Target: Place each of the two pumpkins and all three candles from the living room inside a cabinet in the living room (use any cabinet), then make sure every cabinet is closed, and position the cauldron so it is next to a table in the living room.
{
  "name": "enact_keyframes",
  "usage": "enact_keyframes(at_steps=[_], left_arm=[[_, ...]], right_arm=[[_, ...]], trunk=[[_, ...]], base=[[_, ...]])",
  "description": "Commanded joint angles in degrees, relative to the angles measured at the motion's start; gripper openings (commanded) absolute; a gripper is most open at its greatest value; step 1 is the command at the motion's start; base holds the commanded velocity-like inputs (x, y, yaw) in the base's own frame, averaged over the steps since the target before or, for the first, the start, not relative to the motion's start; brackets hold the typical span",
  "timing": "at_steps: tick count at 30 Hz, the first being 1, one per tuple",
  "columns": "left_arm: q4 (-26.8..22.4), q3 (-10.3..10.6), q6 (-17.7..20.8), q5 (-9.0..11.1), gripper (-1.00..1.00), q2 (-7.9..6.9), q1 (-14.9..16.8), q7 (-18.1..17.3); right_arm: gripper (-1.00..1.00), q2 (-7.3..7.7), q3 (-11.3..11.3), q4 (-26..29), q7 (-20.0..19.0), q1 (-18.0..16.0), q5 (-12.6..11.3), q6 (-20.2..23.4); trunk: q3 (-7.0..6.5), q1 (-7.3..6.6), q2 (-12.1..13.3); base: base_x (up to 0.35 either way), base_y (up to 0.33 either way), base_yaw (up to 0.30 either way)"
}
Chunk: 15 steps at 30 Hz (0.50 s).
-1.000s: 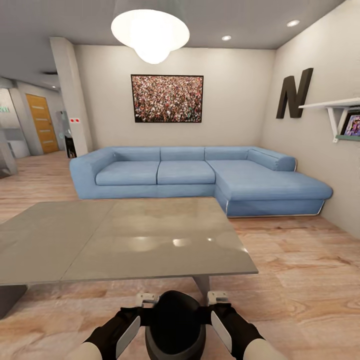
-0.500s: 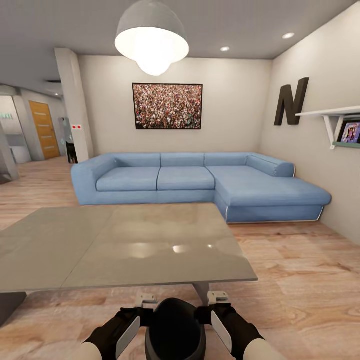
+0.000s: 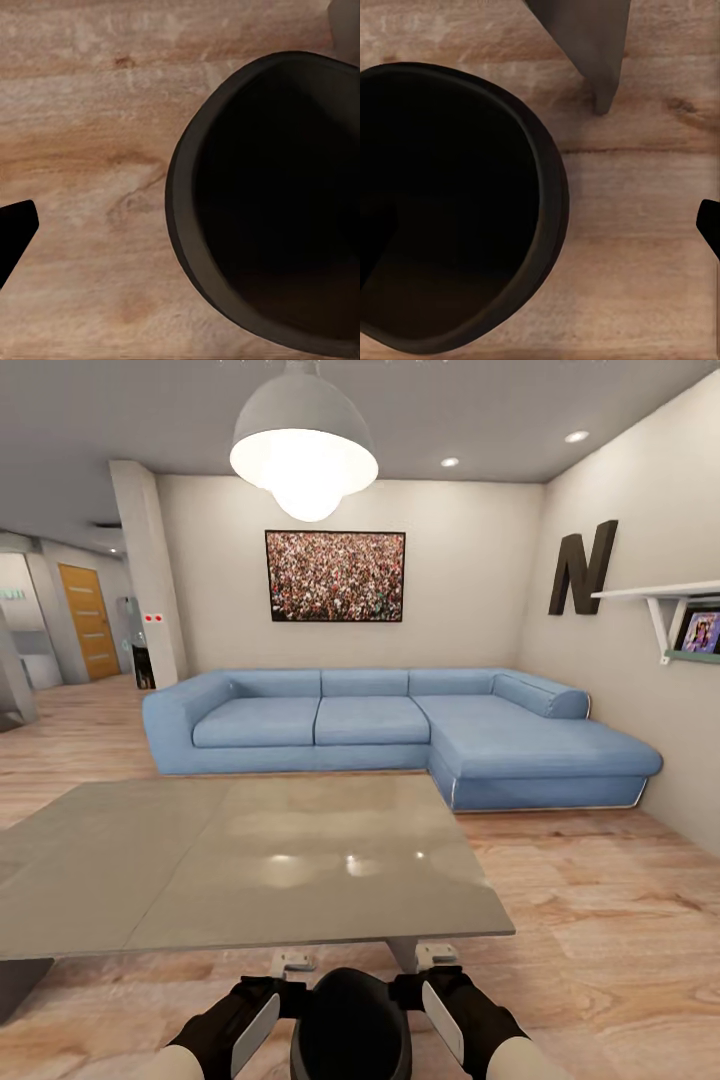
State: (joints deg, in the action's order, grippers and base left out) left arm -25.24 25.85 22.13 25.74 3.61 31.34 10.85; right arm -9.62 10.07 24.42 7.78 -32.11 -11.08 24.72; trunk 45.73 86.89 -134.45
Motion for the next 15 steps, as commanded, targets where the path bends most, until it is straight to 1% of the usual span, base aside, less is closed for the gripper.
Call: enact_keyframes(at_steps=[1, 4, 8, 15], left_arm=[[-0.1, 0.4, 0.5, 0.6, 1.00, -0.06, 0.0, 0.5], [-0.1, 0.2, 2.1, 0.6, 1.00, -0.08, 0.0, 0.5], [-0.1, -0.1, 4.4, 0.6, 1.00, -0.10, 0.0, 0.6], [-0.1, -0.2, 6.5, 0.6, 1.00, -0.17, 0.0, 1.0]], right_arm=[[1.00, 0.04, 0.4, 0.1, 0.5, 0.0, -0.6, 0.3], [1.00, 0.06, 0.3, 0.1, 0.6, -0.1, -0.6, 1.4], [1.00, 0.05, 0.3, 0.2, 0.7, -0.1, -0.6, 4.4], [1.00, 0.04, 0.2, 0.1, 1.0, -0.3, -0.6, 5.5]], trunk=[[-0.12, -0.24, 0.4], [-0.66, -0.90, 1.6], [-1.38, -1.77, 3.2], [-2.63, -3.31, 6.0]], base=[[0.000, 0.000, 0.000], [0.000, 0.000, 0.000], [0.000, 0.000, 0.000], [0.000, 0.000, 0.000]])
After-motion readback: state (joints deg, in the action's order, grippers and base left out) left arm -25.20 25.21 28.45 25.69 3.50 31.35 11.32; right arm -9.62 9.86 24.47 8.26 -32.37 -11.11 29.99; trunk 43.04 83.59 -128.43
